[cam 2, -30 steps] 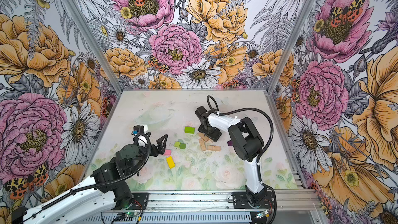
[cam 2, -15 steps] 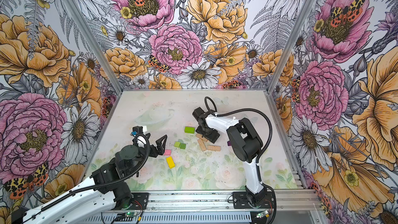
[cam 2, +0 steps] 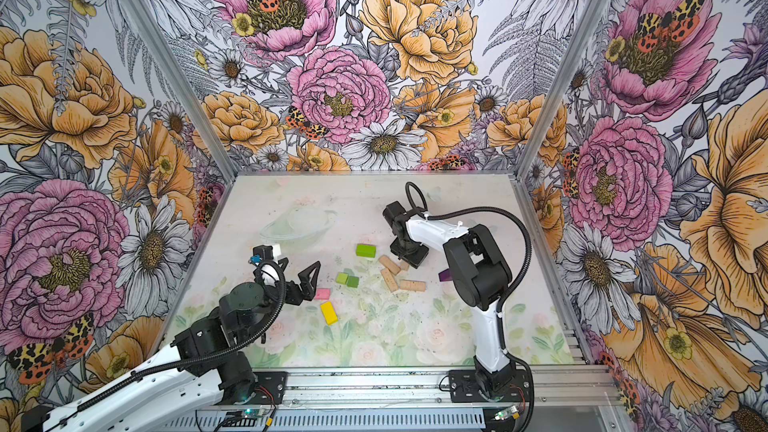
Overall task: Build the wood block tower
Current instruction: 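Lower the right gripper and grasp a wooden block by its end, then lift the wooden block and stand it upright farther from the robot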
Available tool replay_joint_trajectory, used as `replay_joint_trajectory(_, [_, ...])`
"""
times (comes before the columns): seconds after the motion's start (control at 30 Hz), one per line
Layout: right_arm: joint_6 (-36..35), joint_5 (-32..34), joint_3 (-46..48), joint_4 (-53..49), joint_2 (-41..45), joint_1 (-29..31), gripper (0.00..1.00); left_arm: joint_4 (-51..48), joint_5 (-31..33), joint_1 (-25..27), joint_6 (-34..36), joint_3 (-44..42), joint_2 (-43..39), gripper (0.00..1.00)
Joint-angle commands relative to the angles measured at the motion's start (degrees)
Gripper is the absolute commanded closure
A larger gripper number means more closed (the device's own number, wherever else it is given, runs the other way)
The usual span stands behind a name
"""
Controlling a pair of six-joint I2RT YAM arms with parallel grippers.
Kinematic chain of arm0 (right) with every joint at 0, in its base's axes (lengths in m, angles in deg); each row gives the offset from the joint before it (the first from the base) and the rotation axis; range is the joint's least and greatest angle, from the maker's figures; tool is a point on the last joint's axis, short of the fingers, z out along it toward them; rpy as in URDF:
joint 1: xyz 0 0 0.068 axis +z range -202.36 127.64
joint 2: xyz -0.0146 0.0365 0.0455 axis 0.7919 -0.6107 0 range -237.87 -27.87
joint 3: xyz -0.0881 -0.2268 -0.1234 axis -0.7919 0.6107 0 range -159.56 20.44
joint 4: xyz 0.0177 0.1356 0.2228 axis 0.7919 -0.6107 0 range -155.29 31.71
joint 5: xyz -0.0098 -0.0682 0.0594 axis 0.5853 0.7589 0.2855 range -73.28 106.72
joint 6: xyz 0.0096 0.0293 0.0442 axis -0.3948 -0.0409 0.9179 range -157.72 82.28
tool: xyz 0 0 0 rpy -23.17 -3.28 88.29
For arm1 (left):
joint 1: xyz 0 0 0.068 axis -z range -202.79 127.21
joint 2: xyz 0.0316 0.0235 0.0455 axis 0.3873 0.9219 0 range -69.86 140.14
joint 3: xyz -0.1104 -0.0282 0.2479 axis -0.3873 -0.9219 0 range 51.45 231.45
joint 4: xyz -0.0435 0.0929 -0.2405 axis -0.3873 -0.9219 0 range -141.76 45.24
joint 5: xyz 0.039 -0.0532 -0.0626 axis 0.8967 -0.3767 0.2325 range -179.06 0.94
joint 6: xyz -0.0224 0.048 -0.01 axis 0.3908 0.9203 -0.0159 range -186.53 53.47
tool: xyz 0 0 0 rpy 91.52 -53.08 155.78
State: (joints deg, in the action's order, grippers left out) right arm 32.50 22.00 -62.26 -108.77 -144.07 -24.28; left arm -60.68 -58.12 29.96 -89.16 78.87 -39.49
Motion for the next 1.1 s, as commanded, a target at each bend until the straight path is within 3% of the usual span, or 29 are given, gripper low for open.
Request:
replay_joint_trajectory(0.0, [-3.3,0.5,-1.4,0.2,-0.7,-2.4,0.43,-1.3,2.0,0.2,-0.8,0.5,-0.3,0.01])
replay_joint_trajectory(0.23, [-7.7,-1.7,-4.4,0.2,-1.7,-3.6,0.48,-2.8,2.9,0.3,-2.0,2.0,0.5,0.01])
replay_joint_trajectory(0.57, [-11.2,-2.4,-0.9,0.2,1.8,-1.2,0.43,-6.6,6.1,0.2,-1.7,3.8,0.7,0.01])
replay_joint_trajectory(0.8, [-13.2,-2.3,0.8,0.2,0.7,-1.1,0.47,-8.8,8.4,0.2,-2.3,4.5,-1.5,0.01])
replay_joint_trajectory(0.87, [-14.6,-2.3,0.1,0.2,0.0,-1.0,0.58,-9.0,7.9,0.2,-3.0,4.3,-1.8,0.01])
replay_joint_trajectory(0.93, [-16.9,-2.9,-1.0,0.2,-1.2,-1.6,0.79,-9.3,7.7,0.2,-3.6,4.3,-1.9,0.01])
replay_joint_trajectory(0.97, [-18.2,-3.5,-1.6,0.1,-1.7,-1.8,0.84,-9.4,7.6,0.2,-3.8,4.3,-1.9,0.01])
replay_joint_trajectory(1.07, [-21.6,-3.2,-3.4,-0.4,-2.4,-2.7,0.85,-9.6,7.5,0.2,-4.3,4.5,-1.6,0.01])
